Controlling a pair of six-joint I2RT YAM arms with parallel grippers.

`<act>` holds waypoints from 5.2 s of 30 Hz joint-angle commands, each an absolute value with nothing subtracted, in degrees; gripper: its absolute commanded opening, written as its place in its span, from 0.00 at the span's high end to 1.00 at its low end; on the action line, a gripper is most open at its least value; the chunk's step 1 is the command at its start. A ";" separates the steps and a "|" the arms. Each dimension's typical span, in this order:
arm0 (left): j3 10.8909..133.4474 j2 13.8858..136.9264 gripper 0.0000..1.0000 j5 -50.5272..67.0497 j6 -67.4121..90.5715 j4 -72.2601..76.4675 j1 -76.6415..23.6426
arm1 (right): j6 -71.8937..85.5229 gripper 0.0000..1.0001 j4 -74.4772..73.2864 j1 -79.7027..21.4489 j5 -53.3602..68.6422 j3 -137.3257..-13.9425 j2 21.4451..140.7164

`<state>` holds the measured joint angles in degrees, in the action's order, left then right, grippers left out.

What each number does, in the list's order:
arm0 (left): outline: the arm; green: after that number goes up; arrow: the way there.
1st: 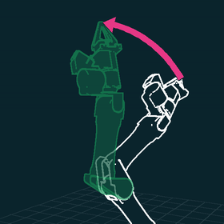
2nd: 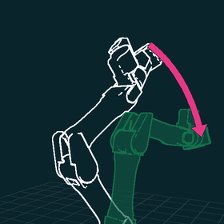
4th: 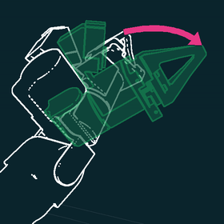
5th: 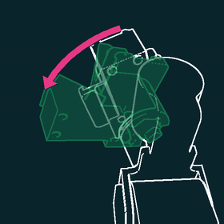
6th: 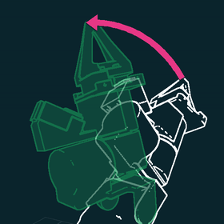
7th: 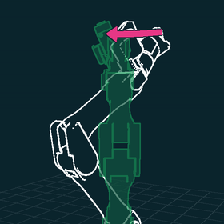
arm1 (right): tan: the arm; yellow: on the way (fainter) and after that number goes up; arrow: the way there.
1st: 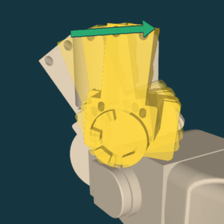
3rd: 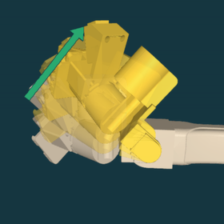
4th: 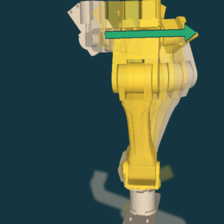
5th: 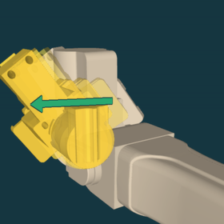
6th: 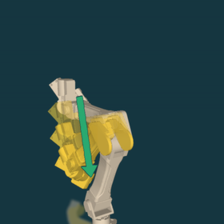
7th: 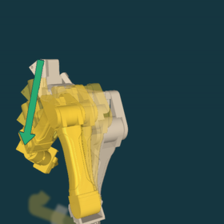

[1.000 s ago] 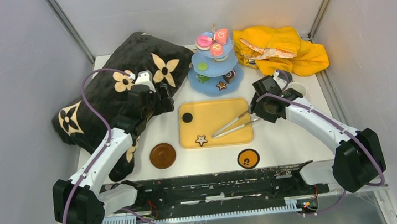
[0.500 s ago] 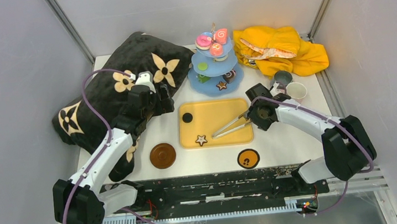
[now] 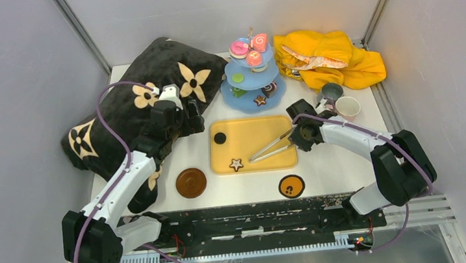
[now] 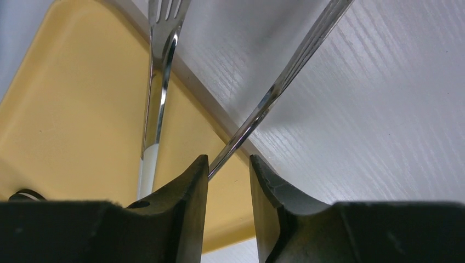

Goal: Serve the afternoon tea

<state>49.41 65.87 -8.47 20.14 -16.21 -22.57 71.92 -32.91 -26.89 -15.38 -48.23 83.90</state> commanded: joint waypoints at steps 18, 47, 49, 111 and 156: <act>49.92 64.97 0.00 -8.13 21.09 -13.89 -22.22 | 61.28 0.99 -37.48 -27.14 -19.93 -50.36 79.73; 50.46 65.13 0.00 -8.35 21.22 -14.19 -22.20 | 17.42 0.99 -51.55 -23.89 -29.67 -70.25 97.00; 50.32 64.73 0.00 -8.61 21.10 -14.40 -22.23 | 19.14 0.99 -51.14 -22.87 -29.31 -70.69 98.09; 50.76 66.90 0.01 -7.60 21.07 -13.30 -22.17 | 27.53 0.74 -22.20 -14.46 -9.85 -45.45 86.63; 49.52 63.44 0.00 -11.54 23.29 -14.06 -20.66 | 17.61 0.55 -61.40 -51.65 -4.23 -85.65 99.75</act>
